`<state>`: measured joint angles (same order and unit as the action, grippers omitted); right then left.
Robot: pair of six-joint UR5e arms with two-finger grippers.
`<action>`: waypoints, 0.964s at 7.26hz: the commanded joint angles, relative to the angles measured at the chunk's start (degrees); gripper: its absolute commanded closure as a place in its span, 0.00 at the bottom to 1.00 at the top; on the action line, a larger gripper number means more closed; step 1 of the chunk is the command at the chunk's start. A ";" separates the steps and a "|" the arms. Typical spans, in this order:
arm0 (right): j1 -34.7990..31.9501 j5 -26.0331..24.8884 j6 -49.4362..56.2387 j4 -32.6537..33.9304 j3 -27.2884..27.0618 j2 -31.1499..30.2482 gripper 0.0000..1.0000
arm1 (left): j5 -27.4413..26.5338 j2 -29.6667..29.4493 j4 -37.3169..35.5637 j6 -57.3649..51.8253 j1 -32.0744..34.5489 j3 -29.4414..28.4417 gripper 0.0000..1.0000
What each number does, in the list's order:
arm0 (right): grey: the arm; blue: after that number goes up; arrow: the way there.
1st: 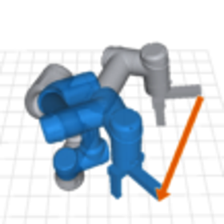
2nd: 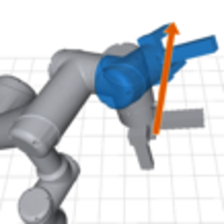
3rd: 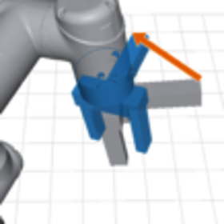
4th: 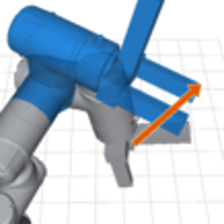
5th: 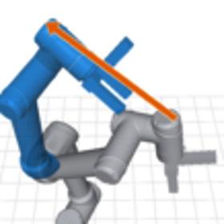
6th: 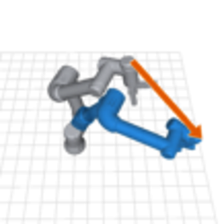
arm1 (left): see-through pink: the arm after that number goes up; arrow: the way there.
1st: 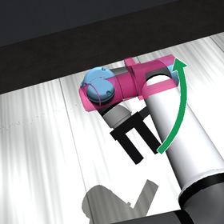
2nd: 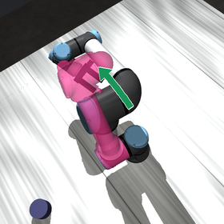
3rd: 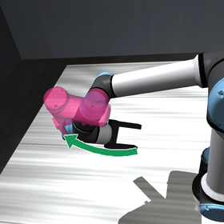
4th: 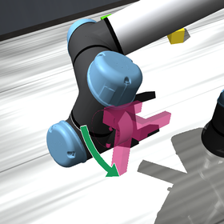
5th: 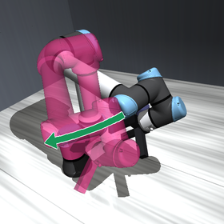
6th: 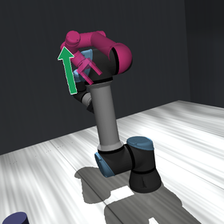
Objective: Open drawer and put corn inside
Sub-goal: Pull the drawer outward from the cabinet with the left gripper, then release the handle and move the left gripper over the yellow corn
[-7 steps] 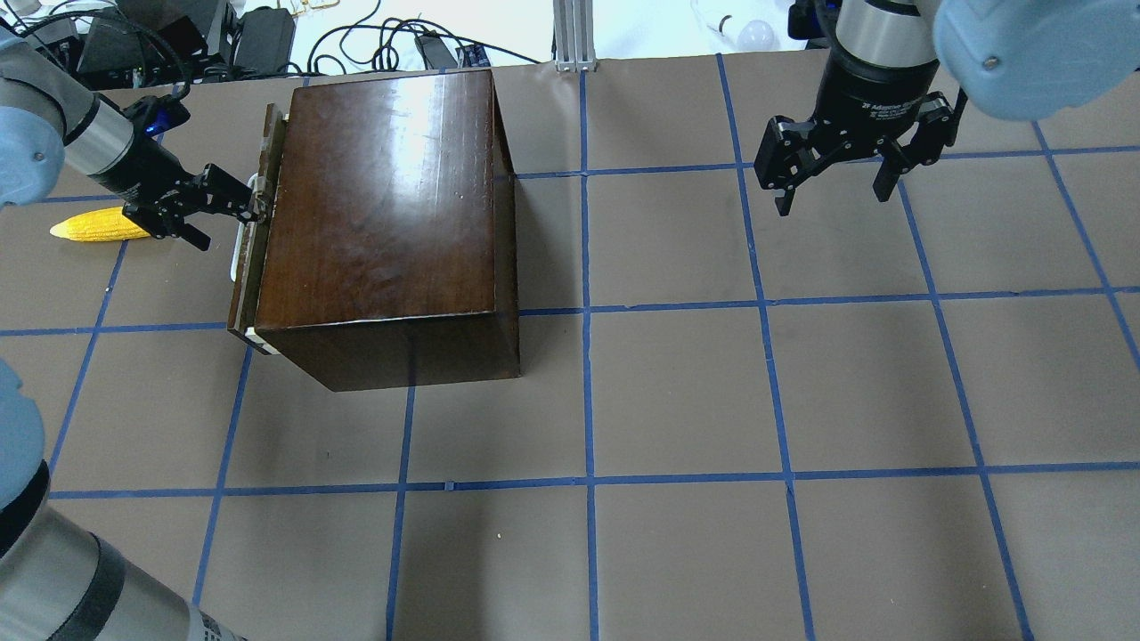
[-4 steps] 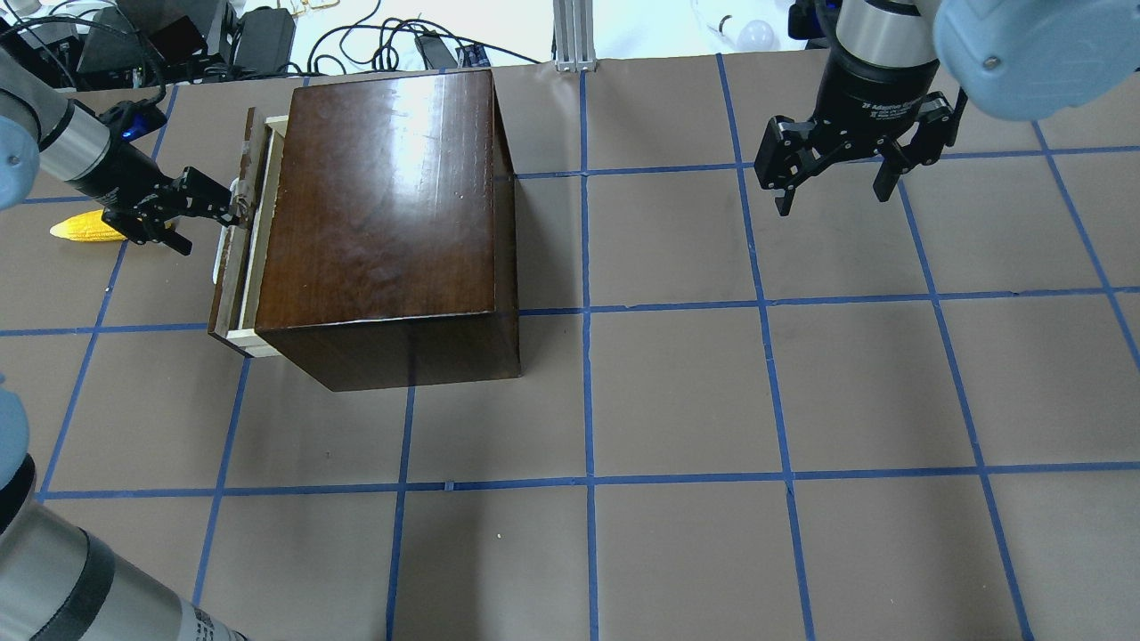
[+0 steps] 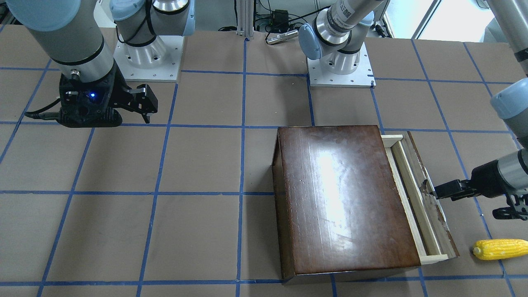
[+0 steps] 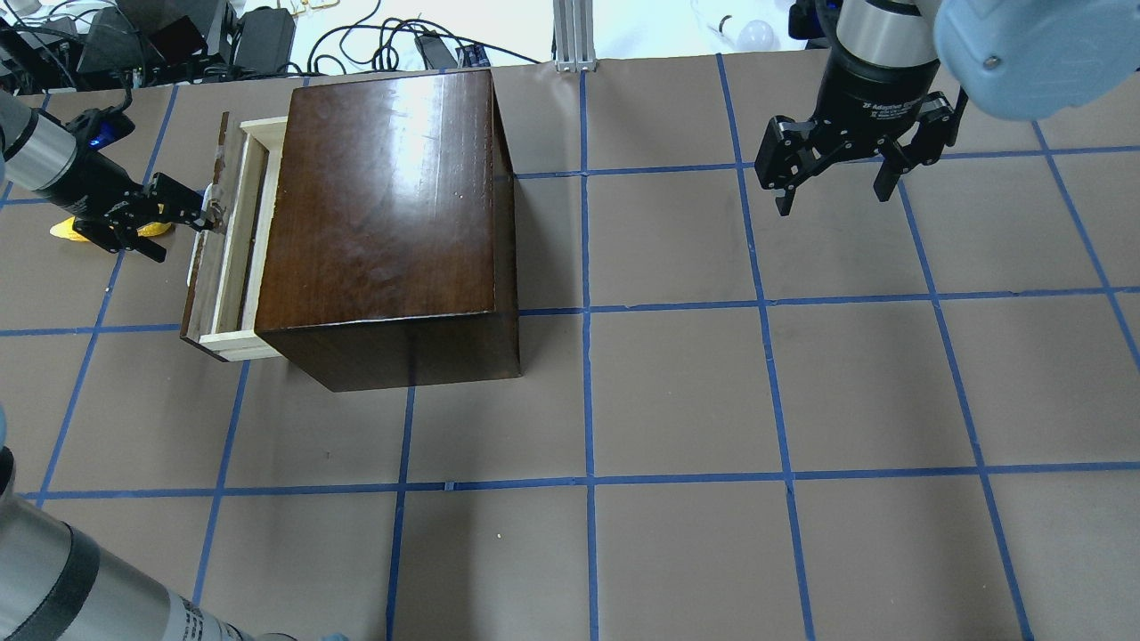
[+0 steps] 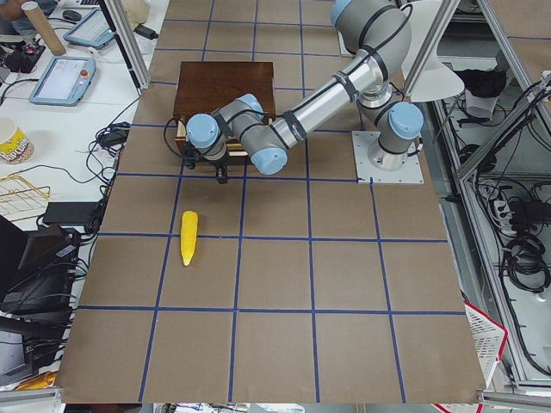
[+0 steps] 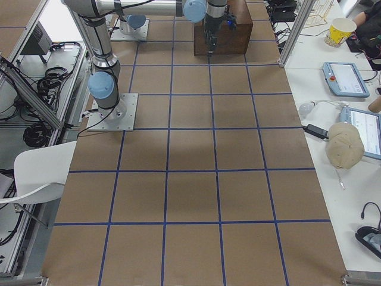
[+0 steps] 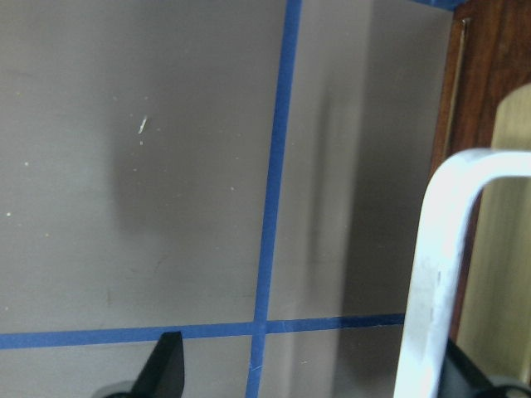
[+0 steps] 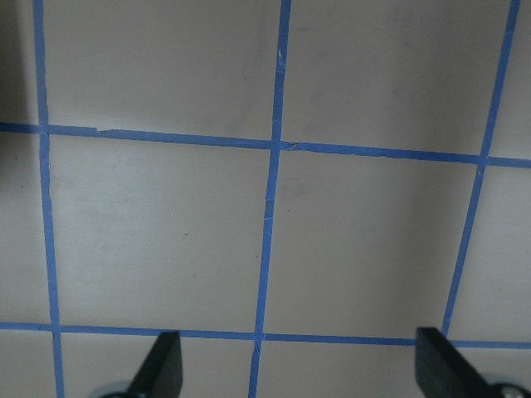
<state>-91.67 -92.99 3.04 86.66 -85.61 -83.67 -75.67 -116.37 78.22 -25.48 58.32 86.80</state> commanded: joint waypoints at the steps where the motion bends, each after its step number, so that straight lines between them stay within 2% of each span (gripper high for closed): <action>1: 0.00 0.00 -0.05 0.00 0.00 0.00 0.00 | 0.00 0.00 0.00 -0.27 -0.92 -0.06 0.00; 7: 0.00 0.00 -0.05 0.00 0.00 0.00 0.00 | -0.17 2.02 0.53 -0.45 -1.10 -1.01 0.00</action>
<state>-91.67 -92.99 2.99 86.66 -85.61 -83.67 -75.72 -115.09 78.39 -25.93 57.19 86.38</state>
